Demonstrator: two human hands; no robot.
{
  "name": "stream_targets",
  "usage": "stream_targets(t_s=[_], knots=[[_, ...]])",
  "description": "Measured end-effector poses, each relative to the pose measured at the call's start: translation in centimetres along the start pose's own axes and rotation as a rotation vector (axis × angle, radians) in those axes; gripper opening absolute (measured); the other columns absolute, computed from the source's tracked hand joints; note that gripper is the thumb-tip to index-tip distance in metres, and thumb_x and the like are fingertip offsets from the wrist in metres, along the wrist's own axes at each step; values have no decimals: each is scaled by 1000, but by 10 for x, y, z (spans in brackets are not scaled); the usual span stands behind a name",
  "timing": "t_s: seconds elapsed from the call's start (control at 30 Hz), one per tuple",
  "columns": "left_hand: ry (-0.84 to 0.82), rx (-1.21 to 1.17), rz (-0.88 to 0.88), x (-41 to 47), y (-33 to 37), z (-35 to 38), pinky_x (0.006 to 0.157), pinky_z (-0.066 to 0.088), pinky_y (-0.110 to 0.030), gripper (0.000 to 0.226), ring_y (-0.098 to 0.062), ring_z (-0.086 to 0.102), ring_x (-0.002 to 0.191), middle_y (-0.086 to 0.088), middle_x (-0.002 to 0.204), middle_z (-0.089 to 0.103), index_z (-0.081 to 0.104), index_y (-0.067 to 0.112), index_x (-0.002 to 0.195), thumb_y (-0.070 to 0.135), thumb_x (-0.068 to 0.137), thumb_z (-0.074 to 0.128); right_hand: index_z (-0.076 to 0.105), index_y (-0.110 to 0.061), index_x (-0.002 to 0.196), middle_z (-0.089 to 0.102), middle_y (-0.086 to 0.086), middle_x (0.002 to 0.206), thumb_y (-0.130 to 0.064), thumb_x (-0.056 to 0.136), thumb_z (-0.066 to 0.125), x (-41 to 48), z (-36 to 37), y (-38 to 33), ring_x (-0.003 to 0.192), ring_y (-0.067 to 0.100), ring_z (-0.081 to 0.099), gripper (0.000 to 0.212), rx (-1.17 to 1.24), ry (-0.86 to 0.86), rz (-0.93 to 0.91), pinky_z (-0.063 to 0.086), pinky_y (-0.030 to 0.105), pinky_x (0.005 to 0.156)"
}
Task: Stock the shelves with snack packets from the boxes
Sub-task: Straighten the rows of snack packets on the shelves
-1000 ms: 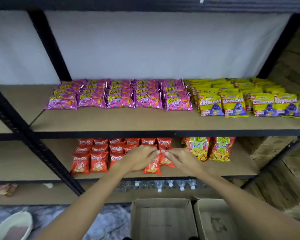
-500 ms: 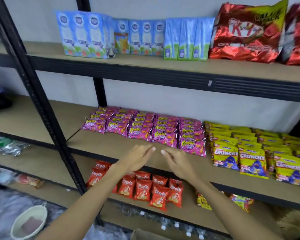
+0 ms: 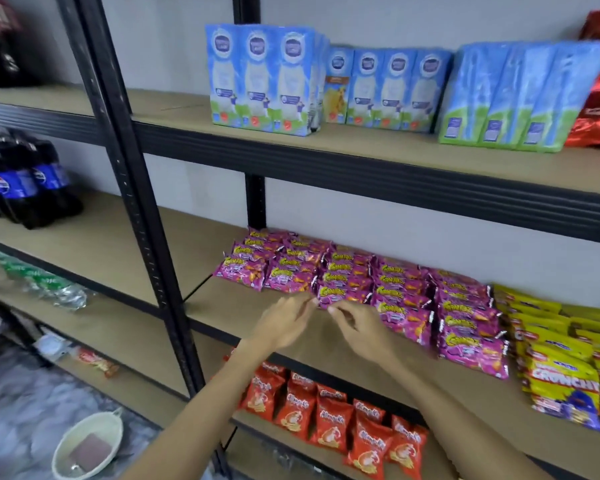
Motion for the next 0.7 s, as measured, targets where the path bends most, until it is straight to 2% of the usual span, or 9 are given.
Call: stream_targets(t_s=[0.1, 0.2, 0.27, 0.37, 0.43, 0.5, 0.57, 0.6, 0.7], knots=[[55, -29, -51, 18, -40, -20, 94, 52, -47, 44, -18, 62, 109, 1, 121, 63, 56, 22, 127, 50, 105, 29, 71, -24, 111, 68, -19, 94, -39, 103, 49, 36, 23, -10, 80, -6, 60, 27, -42, -17, 24, 44, 14, 70], [134, -35, -119, 34, -79, -40, 103, 46, -49, 49, -23, 47, 131, -4, 144, 47, 45, 23, 141, 52, 104, 28, 69, -26, 114, 67, -22, 96, -40, 103, 50, 71, 42, -22, 82, -9, 60, 27, -70, -23, 47, 47, 12, 73], [167, -70, -150, 43, -101, -49, 104, 42, -46, 47, -24, 42, 133, -5, 145, 43, 44, 19, 142, 46, 106, 31, 69, -25, 115, 68, -19, 93, -38, 103, 51, 93, 54, -30, 76, -6, 61, 25, -72, -29, 59, 48, 15, 69], [185, -139, -137, 53, -125, -58, 107, 36, -42, 42, -26, 40, 133, -6, 141, 44, 47, 17, 139, 40, 107, 33, 67, -26, 116, 64, -20, 86, -36, 103, 52, 121, 68, -41, 64, -11, 57, 22, -91, -39, 66, 41, 9, 58], [172, -149, -137, 58, -140, -60, 112, 33, -45, 45, -23, 36, 136, -5, 145, 42, 46, 20, 140, 44, 106, 30, 63, -28, 117, 60, -20, 82, -31, 103, 52, 134, 75, -48, 62, -15, 55, 18, -96, -51, 56, 40, 9, 54], [189, -144, -154, 64, -154, -60, 112, 34, -53, 49, -23, 34, 137, -5, 147, 39, 44, 22, 141, 50, 104, 29, 65, -22, 117, 62, -16, 82, -27, 104, 52, 146, 82, -51, 59, -13, 56, 19, -92, -73, 58, 41, 10, 53], [240, -102, -171, 69, -166, -61, 107, 40, -53, 51, -26, 40, 131, -6, 143, 41, 45, 22, 140, 52, 102, 30, 66, -17, 118, 68, -11, 95, -26, 103, 53, 160, 89, -51, 57, -11, 57, 22, -98, -84, 68, 46, 9, 57], [272, -65, -184, 72, -171, -62, 103, 42, -51, 50, -26, 43, 126, -7, 140, 42, 46, 22, 139, 51, 101, 33, 67, -17, 119, 69, -9, 103, -27, 103, 54, 168, 93, -50, 63, -11, 60, 23, -96, -76, 71, 51, 11, 64], [351, 38, -291, 74, -178, -64, 95, 44, -39, 49, -24, 44, 116, -8, 131, 42, 44, 20, 141, 47, 100, 45, 68, -19, 116, 71, -6, 108, -29, 100, 58, 195, 104, -45, 89, 10, 69, 21, -127, -61, 45, 57, 33, 85]])
Point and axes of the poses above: each hand's wrist, its own x-axis towards the middle knuckle, its own z-axis out of the palm, y = z × x, the point moved 2 cm from there along x, towards the middle knuckle
